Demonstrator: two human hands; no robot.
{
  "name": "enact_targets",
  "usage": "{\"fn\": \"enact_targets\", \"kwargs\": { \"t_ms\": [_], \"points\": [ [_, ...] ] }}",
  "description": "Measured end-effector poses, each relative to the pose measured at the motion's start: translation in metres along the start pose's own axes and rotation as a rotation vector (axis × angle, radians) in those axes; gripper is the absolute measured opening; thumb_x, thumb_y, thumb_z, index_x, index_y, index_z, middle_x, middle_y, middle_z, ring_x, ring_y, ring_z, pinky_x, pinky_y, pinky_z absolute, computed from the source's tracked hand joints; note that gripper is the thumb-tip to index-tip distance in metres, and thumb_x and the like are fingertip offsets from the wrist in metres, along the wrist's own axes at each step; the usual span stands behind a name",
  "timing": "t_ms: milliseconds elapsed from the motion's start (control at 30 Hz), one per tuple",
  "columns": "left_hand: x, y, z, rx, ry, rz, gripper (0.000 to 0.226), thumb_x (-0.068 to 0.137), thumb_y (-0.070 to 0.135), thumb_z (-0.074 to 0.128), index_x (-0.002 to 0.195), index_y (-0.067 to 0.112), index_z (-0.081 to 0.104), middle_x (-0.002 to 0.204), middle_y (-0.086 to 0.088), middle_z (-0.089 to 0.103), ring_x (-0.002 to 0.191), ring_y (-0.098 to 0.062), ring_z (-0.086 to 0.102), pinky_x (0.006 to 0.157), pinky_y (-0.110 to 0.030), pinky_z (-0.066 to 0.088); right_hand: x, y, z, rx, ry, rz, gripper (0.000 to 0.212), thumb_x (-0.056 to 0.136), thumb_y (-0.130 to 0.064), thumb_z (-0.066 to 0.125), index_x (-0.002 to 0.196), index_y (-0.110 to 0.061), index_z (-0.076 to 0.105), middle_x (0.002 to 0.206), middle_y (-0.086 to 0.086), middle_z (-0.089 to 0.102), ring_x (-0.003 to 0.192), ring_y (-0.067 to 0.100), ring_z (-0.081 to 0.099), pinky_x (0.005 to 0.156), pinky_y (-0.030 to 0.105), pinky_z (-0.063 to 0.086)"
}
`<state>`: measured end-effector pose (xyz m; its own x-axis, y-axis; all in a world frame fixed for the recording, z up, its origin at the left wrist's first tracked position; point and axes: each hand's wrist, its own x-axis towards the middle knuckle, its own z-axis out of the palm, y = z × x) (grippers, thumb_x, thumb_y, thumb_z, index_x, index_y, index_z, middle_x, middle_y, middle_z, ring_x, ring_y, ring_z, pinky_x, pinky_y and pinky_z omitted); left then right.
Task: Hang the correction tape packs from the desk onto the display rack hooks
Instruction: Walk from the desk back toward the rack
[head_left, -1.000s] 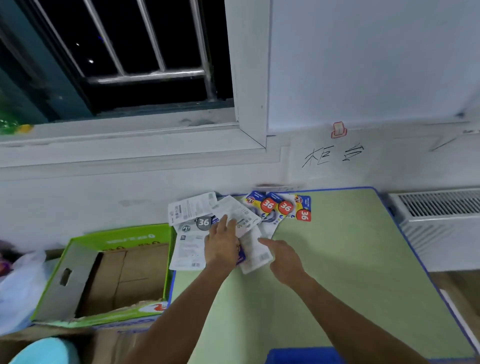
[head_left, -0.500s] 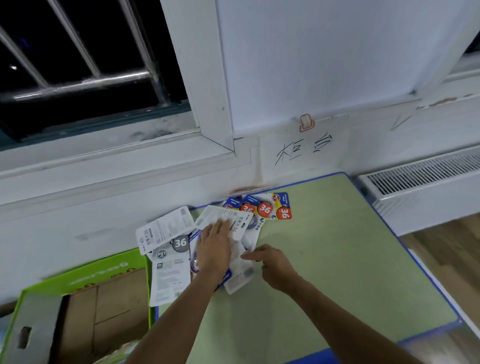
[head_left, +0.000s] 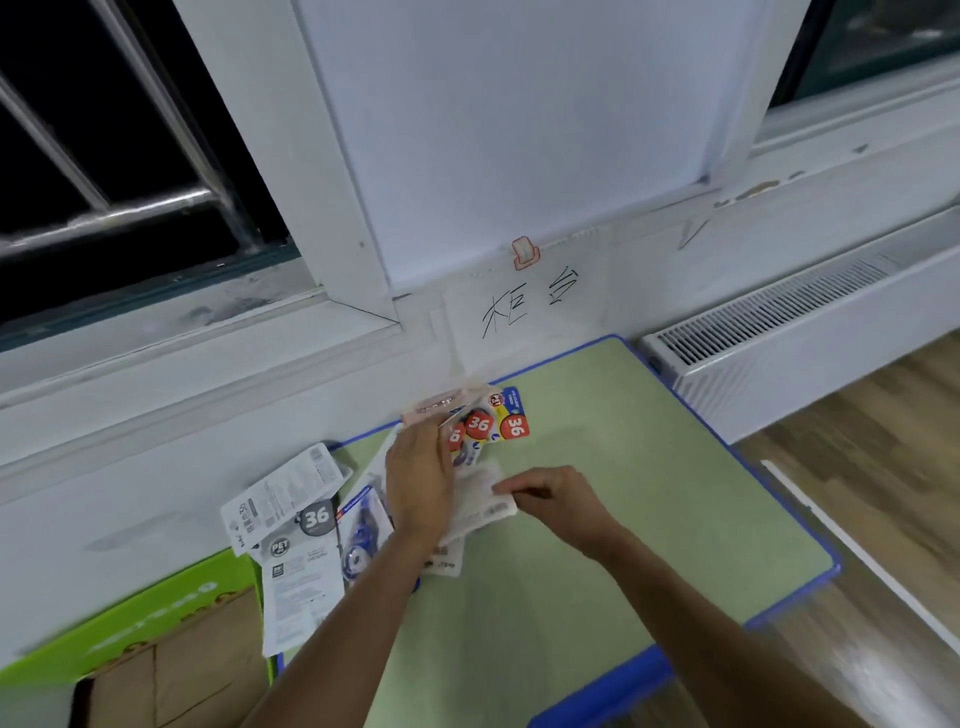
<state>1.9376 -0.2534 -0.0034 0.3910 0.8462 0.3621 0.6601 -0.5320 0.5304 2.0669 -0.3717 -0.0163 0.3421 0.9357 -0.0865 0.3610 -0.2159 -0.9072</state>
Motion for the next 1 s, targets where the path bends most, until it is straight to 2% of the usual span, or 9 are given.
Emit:
{"fn": "enact_targets", "kwargs": {
  "t_ms": [67,167,300,467,633,733,833,900,1000],
  "points": [
    [0.003,0.025,0.003,-0.169,0.066,0.027,0.019,0.098,0.009,0.048,0.083,0.004,0.058,0.074,-0.011,0.058,0.069,-0.028,0.052,0.063,-0.029,0.030,-0.009,-0.001,-0.019,0.127,0.111,0.024,0.021,0.083,0.000,0.066,0.085,-0.018,0.076,0.085,-0.002,0.073,0.067,-0.010,0.058,0.069,0.010,0.043],
    [0.009,0.061,0.016,-0.369,0.042,-0.019,0.021,0.100,0.010,0.044,0.080,0.008,0.049,0.069,-0.004,0.051,0.064,-0.021,0.044,0.058,-0.026,0.023,-0.023,0.005,-0.047,0.297,0.325,0.089,0.030,0.084,-0.002,0.066,0.069,-0.028,0.069,0.074,-0.011,0.064,0.062,-0.008,0.055,0.065,0.013,0.042],
    [0.001,0.107,0.044,-0.521,-0.122,-0.081,0.019,0.102,0.019,0.040,0.086,0.013,0.047,0.071,0.004,0.051,0.063,-0.009,0.045,0.056,-0.025,0.029,-0.053,0.023,-0.087,0.456,0.550,0.155,0.021,0.091,-0.008,0.060,0.072,-0.012,0.067,0.070,0.000,0.062,0.060,0.003,0.055,0.058,0.017,0.044],
    [-0.036,0.171,0.083,-0.606,-0.344,-0.056,0.026,0.101,0.019,0.042,0.075,0.013,0.042,0.068,0.005,0.048,0.062,-0.010,0.043,0.060,-0.033,0.028,-0.114,0.058,-0.141,0.449,0.845,0.285,0.023,0.094,-0.018,0.057,0.073,-0.014,0.067,0.068,-0.004,0.065,0.058,0.004,0.057,0.053,0.019,0.045],
    [-0.088,0.264,0.116,-0.703,-0.520,-0.020,0.035,0.099,0.015,0.044,0.065,0.020,0.039,0.062,0.006,0.047,0.058,-0.007,0.041,0.060,-0.033,0.030,-0.201,0.083,-0.201,0.540,1.061,0.316,0.036,0.095,-0.020,0.055,0.059,-0.016,0.061,0.057,-0.004,0.065,0.055,0.011,0.061,0.051,0.024,0.048],
    [-0.134,0.328,0.128,-0.792,-0.639,0.018,0.033,0.095,0.026,0.045,0.063,0.023,0.040,0.058,0.012,0.050,0.058,-0.002,0.041,0.060,-0.024,0.035,-0.264,0.098,-0.240,0.575,1.215,0.309,0.044,0.095,-0.012,0.053,0.052,-0.017,0.052,0.046,-0.009,0.055,0.044,0.003,0.049,0.046,0.021,0.039],
    [-0.185,0.393,0.137,-0.830,-0.752,0.085,0.032,0.096,0.025,0.046,0.065,0.023,0.043,0.064,0.004,0.048,0.066,-0.008,0.043,0.068,-0.033,0.035,-0.329,0.114,-0.277,0.612,1.312,0.329,0.037,0.098,-0.011,0.048,0.060,-0.013,0.050,0.055,0.000,0.053,0.054,0.012,0.045,0.055,0.027,0.037],
    [-0.222,0.434,0.141,-0.857,-0.824,0.126,0.029,0.099,0.018,0.044,0.071,0.023,0.049,0.069,0.008,0.049,0.072,-0.004,0.048,0.069,-0.021,0.038,-0.374,0.127,-0.300,0.657,1.388,0.342,0.034,0.099,-0.012,0.046,0.065,-0.013,0.049,0.059,0.003,0.052,0.058,0.016,0.043,0.057,0.029,0.036],
    [-0.277,0.491,0.143,-0.826,-0.873,0.231,0.029,0.100,0.023,0.048,0.072,0.030,0.048,0.069,0.020,0.045,0.066,0.020,0.049,0.063,0.003,0.033,-0.442,0.145,-0.328,0.649,1.500,0.393,0.033,0.099,-0.014,0.046,0.066,-0.015,0.048,0.059,0.001,0.053,0.057,0.015,0.045,0.058,0.031,0.037]
  ]
}}
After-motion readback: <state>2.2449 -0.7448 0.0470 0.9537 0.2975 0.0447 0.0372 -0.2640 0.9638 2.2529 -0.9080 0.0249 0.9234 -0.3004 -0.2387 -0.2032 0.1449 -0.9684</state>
